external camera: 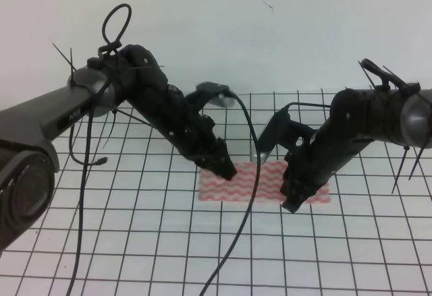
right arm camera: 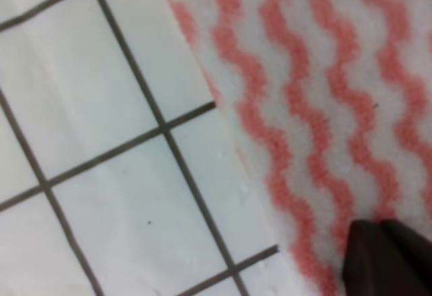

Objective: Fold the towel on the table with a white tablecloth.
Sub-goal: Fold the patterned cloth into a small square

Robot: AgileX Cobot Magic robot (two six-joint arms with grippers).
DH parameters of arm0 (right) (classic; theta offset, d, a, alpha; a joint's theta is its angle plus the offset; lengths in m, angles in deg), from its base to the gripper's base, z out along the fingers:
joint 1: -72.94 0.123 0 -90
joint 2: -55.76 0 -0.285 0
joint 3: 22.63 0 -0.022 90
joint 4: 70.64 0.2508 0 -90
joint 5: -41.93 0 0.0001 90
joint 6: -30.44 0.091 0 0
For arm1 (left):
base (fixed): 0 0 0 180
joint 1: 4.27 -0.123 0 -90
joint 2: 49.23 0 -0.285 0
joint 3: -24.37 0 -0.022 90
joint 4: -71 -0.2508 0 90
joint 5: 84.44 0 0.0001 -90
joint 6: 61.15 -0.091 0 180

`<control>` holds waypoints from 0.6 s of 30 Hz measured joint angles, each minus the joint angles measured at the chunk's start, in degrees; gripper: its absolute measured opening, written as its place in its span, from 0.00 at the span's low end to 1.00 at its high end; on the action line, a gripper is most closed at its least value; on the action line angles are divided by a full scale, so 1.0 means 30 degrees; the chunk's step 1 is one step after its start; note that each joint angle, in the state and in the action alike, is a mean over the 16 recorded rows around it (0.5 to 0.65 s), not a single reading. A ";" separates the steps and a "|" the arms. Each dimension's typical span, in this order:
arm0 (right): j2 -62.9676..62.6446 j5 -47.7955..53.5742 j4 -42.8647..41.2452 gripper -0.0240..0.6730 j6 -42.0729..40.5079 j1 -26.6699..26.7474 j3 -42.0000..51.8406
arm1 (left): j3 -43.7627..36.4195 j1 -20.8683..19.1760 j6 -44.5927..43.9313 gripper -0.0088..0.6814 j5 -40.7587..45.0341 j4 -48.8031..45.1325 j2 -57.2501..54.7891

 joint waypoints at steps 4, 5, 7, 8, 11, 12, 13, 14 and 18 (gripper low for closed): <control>0.0000 0.0035 -0.0014 0.03 0.0000 0.0000 0.0000 | 0.0000 -0.0065 0.0434 0.33 -0.1370 -0.0639 -0.0021; 0.0000 0.0045 -0.0016 0.03 0.0000 0.0000 0.0000 | -0.0005 -0.0058 0.0547 0.33 -0.1681 -0.0837 -0.0043; 0.0000 0.0062 -0.0019 0.03 0.0000 0.0000 0.0000 | -0.0014 -0.0020 0.0787 0.33 -0.2274 -0.1252 -0.0111; 0.0000 0.0070 -0.0019 0.03 0.0000 0.0000 0.0000 | -0.0018 0.0009 0.0894 0.33 -0.2537 -0.1444 -0.0152; 0.0000 0.0091 -0.0029 0.03 0.0000 0.0000 0.0000 | -0.0032 0.0143 0.1084 0.33 -0.3011 -0.1946 -0.0287; 0.0000 0.0094 -0.0037 0.03 0.0000 0.0000 0.0000 | -0.0026 0.0193 0.1107 0.33 -0.3090 -0.2080 -0.0335; 0.0000 0.0095 -0.0046 0.03 0.0000 0.0000 0.0000 | -0.0019 0.0249 0.1120 0.33 -0.3122 -0.2200 -0.0382; 0.0000 0.0093 -0.0055 0.03 0.0000 0.0000 0.0000 | -0.0010 0.0306 0.1126 0.33 -0.3115 -0.2307 -0.0430; 0.0000 0.0062 -0.0091 0.03 0.0000 0.0000 0.0000 | 0.0026 0.0526 0.1067 0.33 -0.2821 -0.2602 -0.0615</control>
